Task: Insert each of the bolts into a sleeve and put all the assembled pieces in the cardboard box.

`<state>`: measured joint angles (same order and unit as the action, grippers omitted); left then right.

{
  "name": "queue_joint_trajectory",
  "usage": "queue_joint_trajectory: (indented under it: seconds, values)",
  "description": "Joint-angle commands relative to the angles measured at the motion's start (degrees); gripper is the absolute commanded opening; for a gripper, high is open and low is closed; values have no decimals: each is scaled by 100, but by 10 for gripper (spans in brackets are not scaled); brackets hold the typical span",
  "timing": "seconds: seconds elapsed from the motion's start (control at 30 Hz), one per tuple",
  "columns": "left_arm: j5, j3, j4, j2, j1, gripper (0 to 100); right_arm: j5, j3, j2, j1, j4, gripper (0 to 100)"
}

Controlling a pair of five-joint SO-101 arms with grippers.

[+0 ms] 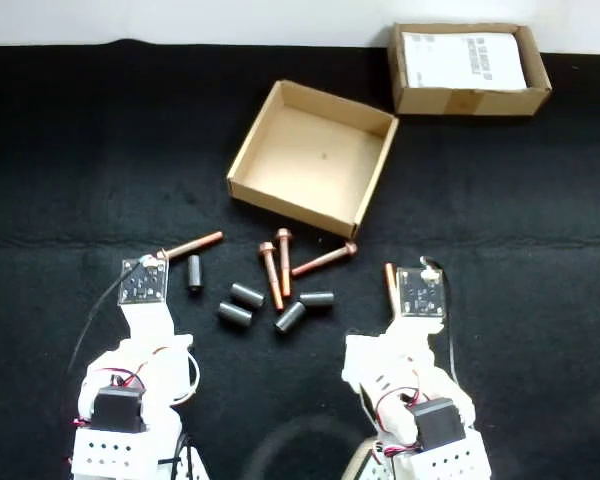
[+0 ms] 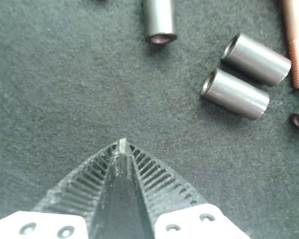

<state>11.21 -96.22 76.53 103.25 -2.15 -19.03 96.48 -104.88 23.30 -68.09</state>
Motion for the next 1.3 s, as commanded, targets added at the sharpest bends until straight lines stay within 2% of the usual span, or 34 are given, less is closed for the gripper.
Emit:
queue_joint_trajectory:
  seconds: [0.0,0.2,0.33,0.6,0.7,0.9,1.07,1.13,1.27]
  values:
    - [44,-92,18,31,92,11,-44,699,75,31,-40,7]
    - [26,-92,18,31,57,13,-44,699,75,48,-31,7]
    - [18,-66,0,40,48,13,-44,690,75,303,-31,7]
    - [9,-92,-1459,40,-585,14,-70,690,75,479,-31,7]
    - [-9,-92,-1653,31,-602,14,-44,690,75,479,-22,7]
    - [-1213,-92,-1319,31,-593,14,-70,690,75,488,4,7]
    - [-1319,-92,-1222,31,-585,10,-35,690,75,488,101,15]
    - [-1319,-92,-1222,31,-593,10,-35,681,75,453,312,62]
    - [-1310,13,-1187,22,-593,12,-70,681,75,295,1033,229]
